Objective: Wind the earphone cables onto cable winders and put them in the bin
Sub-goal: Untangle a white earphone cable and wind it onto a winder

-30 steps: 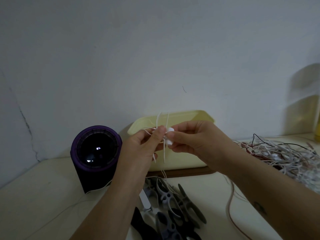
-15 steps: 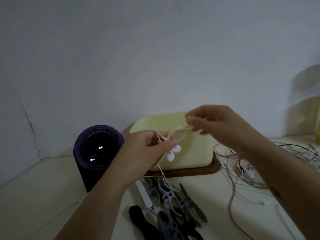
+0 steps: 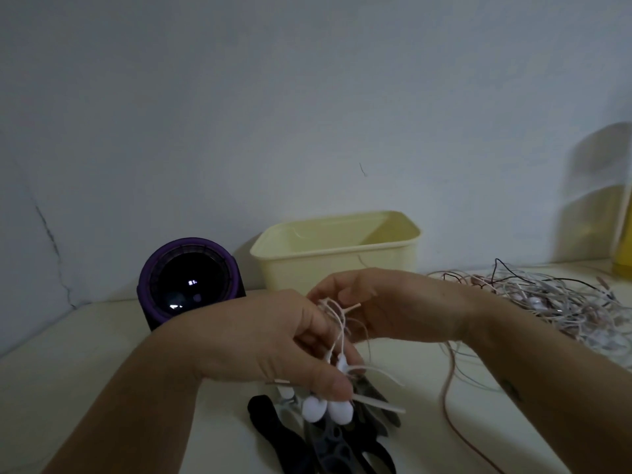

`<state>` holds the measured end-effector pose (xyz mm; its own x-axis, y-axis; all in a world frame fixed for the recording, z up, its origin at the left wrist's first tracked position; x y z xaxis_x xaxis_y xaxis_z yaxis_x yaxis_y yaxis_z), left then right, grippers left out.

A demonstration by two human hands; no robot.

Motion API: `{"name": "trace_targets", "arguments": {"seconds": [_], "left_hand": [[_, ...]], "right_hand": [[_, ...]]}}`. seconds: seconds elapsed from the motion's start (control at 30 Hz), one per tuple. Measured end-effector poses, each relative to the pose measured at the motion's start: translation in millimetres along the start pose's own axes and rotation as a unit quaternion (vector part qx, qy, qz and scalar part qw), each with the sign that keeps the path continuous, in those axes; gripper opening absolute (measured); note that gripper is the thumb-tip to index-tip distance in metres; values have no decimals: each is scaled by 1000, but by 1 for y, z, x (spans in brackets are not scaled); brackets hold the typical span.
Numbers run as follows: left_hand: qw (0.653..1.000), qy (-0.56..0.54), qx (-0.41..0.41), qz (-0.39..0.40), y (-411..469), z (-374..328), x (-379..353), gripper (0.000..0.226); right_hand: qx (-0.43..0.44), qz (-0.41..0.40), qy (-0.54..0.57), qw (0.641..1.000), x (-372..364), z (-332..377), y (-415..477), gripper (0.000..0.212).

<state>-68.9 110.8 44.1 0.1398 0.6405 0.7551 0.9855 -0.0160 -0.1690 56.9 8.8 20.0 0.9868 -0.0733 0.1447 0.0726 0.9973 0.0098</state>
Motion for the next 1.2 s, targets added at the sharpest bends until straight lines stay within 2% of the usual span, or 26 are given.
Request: {"name": "trace_targets", "arguments": {"seconds": [0.1, 0.2, 0.3, 0.4, 0.47, 0.63, 0.73, 0.93, 1.1, 1.2], "left_hand": [[1000, -17, 10, 4, -2, 6, 3, 37], [999, -24, 24, -17, -4, 6, 6, 37], [998, -4, 30, -49, -5, 3, 6, 35], [996, 10, 33, -83, -5, -9, 1, 48], [992, 22, 32, -117, -4, -17, -3, 58], [964, 44, 2, -263, -9, -27, 2, 77], [964, 33, -15, -263, -12, -35, -1, 79], [963, 21, -44, -264, -13, -44, -4, 69], [957, 28, -42, -286, -18, -41, 2, 62], [946, 55, -39, -318, -22, -37, 9, 57]], "right_hand": [[13, 11, 14, 1000, 3, 2, -3, 39], [47, -19, -23, 998, 15, 6, -10, 29], [94, -55, -25, 994, 28, 9, -14, 30], [116, -79, 12, 990, 30, 9, -12, 24], [129, -117, 14, 985, 26, 11, -8, 17], [133, -234, 31, 963, 19, 6, -3, 15], [119, -219, 5, 968, 9, 3, -1, 20], [148, -226, 23, 963, 3, 11, -4, 23], [159, -257, -20, 953, 8, 9, -2, 41], [146, -227, -32, 963, 6, 3, 0, 21]]}}
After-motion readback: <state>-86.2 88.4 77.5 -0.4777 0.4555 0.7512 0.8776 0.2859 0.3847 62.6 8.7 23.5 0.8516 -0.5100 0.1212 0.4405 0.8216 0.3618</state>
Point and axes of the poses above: each hand's wrist, its own y-axis towards the middle knuckle, its own x-axis out of the back of the hand, z = x × y, the point moved 2 cm from there along y, towards the middle knuckle, and after that the axes turned 4 degrees about -z, right-handed, at the moved point
